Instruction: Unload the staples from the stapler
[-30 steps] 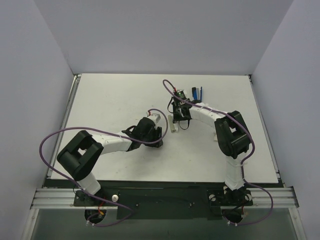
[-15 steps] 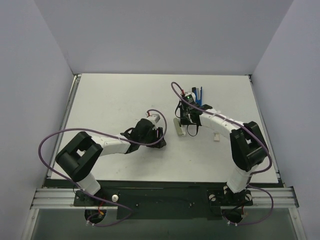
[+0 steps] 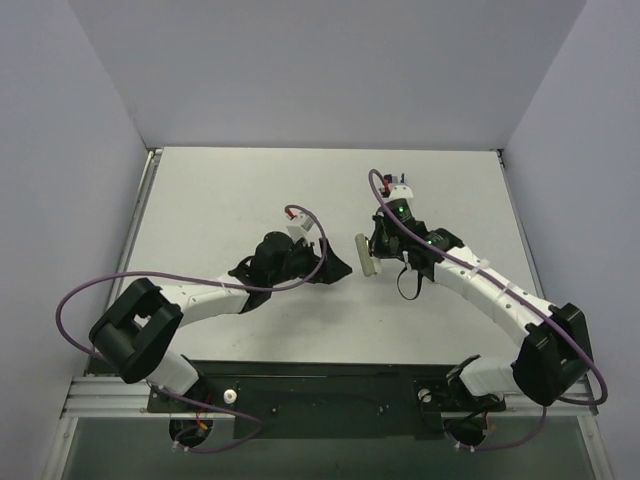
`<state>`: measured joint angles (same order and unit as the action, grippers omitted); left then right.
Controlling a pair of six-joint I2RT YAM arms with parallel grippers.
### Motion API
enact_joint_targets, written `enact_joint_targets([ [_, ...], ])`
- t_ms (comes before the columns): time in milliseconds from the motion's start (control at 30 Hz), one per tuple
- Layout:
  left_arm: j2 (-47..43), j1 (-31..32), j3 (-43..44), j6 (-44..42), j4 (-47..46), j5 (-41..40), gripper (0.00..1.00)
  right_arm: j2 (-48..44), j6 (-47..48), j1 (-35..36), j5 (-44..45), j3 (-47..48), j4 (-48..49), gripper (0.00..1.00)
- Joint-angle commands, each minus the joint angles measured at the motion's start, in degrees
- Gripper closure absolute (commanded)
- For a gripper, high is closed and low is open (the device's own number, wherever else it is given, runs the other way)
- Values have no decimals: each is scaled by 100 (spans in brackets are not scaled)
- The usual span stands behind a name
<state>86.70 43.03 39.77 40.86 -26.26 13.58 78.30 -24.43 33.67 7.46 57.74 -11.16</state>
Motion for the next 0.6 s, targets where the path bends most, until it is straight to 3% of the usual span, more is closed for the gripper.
enact_joint_targets([
  [0, -223, -83, -30, 535, -975, 399, 13, -561, -97, 253, 518, -25, -299, 100],
  [167, -118, -277, -118, 1134, -1636, 724, 13, -895, -159, 482, 774, -87, -387, 100],
  [333, 312, -497, -346, 2153, -3039, 1111, 13, -1097, -238, 903, 1029, -96, -422, 100],
  [567, 901, -514, -426, 3093, -4193, 1331, 13, -1089, -273, 1378, 1433, 89, -466, 100],
])
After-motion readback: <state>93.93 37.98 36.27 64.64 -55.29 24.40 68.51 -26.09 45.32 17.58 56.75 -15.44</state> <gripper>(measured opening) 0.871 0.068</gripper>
